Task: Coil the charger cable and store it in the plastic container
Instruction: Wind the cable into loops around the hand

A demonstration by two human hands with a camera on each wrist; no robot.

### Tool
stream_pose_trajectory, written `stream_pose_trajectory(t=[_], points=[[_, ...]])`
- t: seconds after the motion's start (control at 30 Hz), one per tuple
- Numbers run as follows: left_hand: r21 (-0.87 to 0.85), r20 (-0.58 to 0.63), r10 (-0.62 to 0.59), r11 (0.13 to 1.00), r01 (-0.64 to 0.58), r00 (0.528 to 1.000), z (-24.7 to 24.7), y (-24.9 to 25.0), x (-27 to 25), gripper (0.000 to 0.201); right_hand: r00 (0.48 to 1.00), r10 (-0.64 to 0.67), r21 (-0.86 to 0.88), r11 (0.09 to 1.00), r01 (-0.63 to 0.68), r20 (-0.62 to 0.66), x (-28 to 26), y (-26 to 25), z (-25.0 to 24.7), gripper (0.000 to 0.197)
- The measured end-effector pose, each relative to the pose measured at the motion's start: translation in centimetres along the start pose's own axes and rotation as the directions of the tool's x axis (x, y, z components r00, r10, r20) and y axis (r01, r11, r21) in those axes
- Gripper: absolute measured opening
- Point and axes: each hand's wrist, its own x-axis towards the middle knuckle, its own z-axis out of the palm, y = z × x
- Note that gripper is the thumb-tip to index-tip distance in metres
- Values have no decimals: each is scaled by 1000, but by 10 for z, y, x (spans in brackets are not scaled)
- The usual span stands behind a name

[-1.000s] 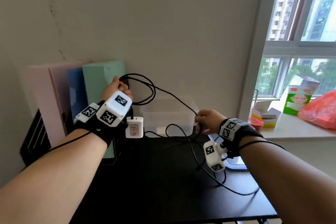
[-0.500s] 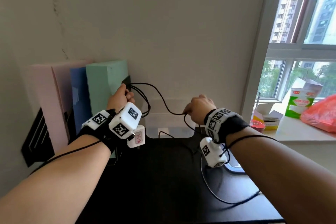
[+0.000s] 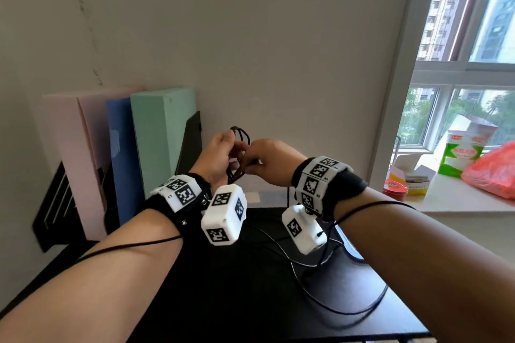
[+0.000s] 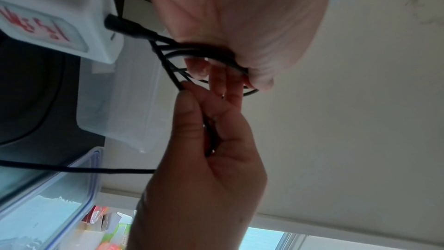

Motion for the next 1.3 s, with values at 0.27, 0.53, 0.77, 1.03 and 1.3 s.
stream_pose_trajectory(t=[0.27,0.53,0.77,1.03,1.3], points=[[88,34,10,996,-13,999,7,2,-5,23,980,-34,137,989,62,-198,-4,6,-3,10],[294,230,-92,956,21,969,9,0,-13,29,977,102,287,957,-45,-187,0,10,-20,65],[309,347,-145,950,33,927,3,9,-14,32,976,199,206,955,-215,93,-8,29,-10,28],[-188,111,-76,977,97,991,-12,27,-1,34,922,369,728,598,-335,120,-17,48,18,15],[-371,-41,11,928,-26,999,-43,51,14,36,890,387,171,885,-432,243,-44,78,52,17]])
